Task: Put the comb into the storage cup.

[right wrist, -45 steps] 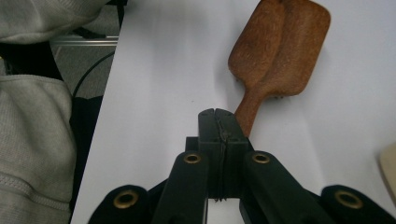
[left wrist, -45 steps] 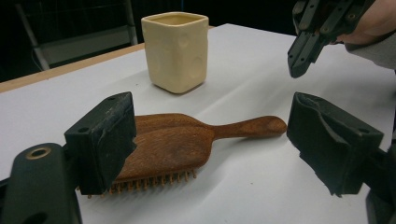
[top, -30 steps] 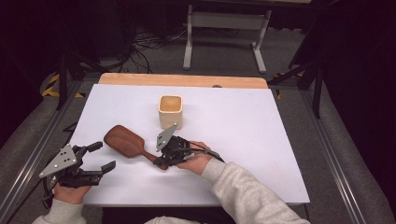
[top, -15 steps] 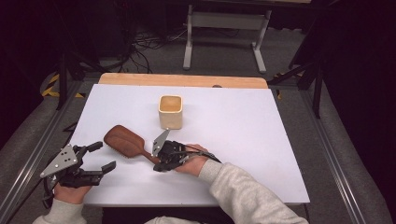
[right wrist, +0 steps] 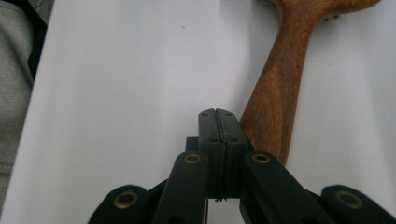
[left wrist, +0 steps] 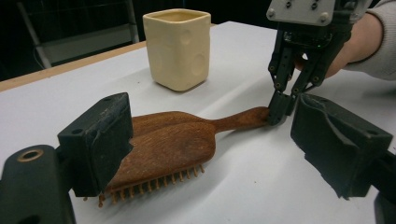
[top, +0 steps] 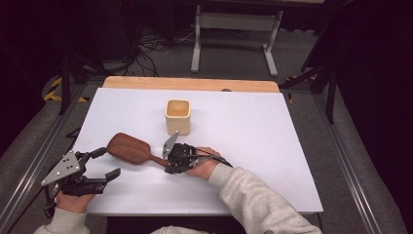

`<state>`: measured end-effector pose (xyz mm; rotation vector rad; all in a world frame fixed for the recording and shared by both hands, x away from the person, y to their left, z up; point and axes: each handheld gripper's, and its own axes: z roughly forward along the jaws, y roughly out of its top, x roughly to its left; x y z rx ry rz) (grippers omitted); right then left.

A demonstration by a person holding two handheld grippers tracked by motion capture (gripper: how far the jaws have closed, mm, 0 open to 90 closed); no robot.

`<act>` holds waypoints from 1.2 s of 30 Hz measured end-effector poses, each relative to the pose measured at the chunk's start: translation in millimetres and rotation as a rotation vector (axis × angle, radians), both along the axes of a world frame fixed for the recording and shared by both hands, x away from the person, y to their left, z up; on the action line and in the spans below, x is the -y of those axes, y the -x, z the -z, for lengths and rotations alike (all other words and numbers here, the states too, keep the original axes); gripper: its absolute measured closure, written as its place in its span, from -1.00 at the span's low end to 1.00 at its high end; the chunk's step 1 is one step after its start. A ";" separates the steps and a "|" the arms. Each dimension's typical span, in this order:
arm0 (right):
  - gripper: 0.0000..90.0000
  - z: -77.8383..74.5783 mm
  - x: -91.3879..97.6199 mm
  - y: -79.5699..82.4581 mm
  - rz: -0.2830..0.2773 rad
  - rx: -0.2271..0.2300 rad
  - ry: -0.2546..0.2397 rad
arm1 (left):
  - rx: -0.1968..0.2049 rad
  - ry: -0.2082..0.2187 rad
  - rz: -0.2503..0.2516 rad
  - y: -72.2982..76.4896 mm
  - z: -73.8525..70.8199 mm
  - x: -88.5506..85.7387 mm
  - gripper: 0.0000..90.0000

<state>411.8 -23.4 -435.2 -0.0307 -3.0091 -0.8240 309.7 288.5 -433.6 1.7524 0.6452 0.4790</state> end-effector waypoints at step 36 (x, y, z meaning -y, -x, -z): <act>-0.05 -29.6 -8.9 -22.2 0.011 -0.002 -0.047 | 0.002 0.012 -0.007 0.8 -0.3 -3.4 -0.71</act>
